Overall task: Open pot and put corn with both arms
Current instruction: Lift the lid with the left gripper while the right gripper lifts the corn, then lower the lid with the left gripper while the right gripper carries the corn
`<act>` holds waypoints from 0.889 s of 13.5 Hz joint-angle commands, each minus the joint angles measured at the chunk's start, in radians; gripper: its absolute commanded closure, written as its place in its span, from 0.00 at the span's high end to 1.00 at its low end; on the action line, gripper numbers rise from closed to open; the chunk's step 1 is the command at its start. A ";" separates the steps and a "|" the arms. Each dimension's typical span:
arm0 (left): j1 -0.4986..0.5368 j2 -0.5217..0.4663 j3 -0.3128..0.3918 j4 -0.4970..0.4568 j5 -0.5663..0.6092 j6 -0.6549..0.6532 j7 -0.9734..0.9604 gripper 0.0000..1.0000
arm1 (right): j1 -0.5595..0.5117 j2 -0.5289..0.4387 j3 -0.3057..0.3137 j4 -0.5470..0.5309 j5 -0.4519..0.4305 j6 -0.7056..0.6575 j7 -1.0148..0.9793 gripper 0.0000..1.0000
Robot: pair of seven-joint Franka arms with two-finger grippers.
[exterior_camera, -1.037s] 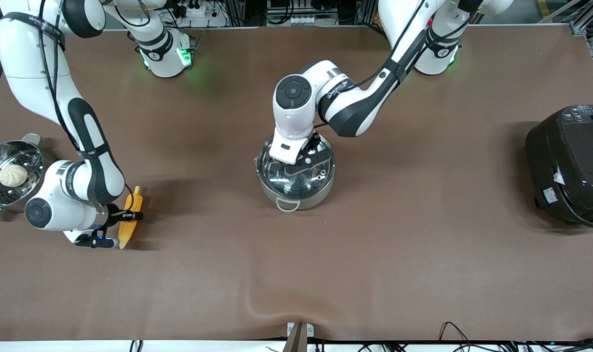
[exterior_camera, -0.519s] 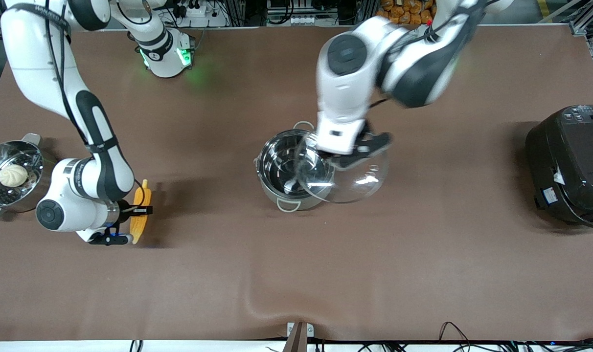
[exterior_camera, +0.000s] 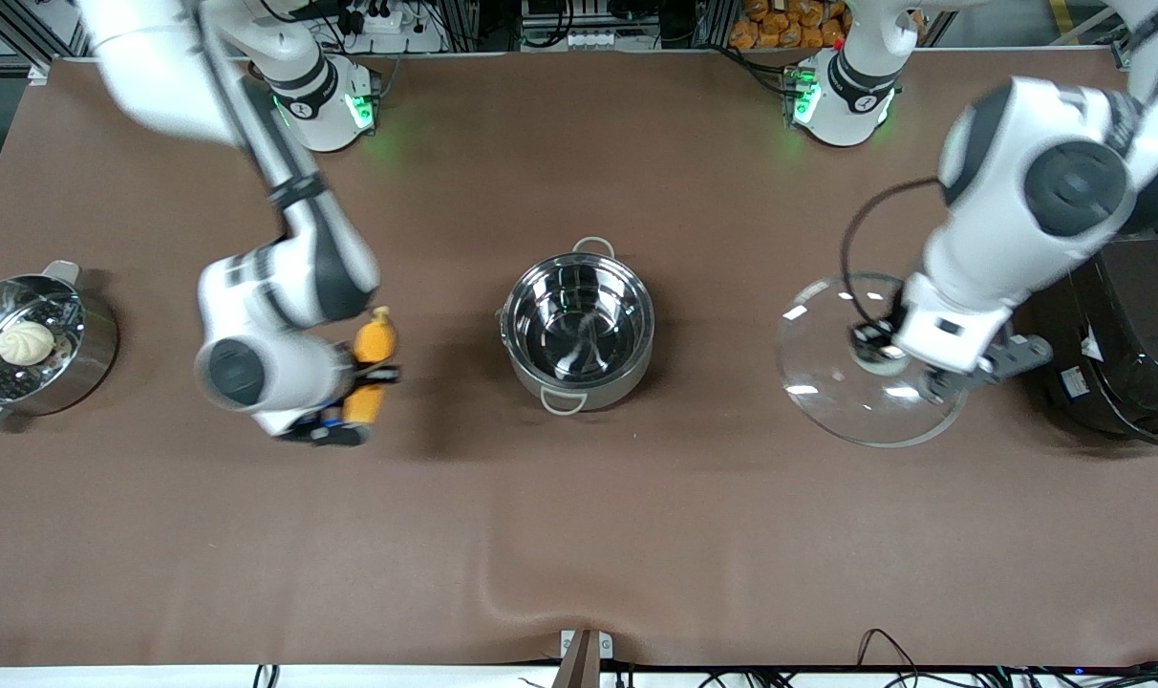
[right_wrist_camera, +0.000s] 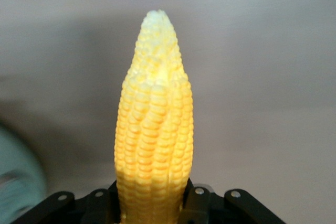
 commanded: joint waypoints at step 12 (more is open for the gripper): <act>0.112 0.110 -0.012 -0.495 0.002 0.542 0.061 0.00 | 0.414 0.136 -0.017 0.235 -0.222 0.148 -0.047 0.08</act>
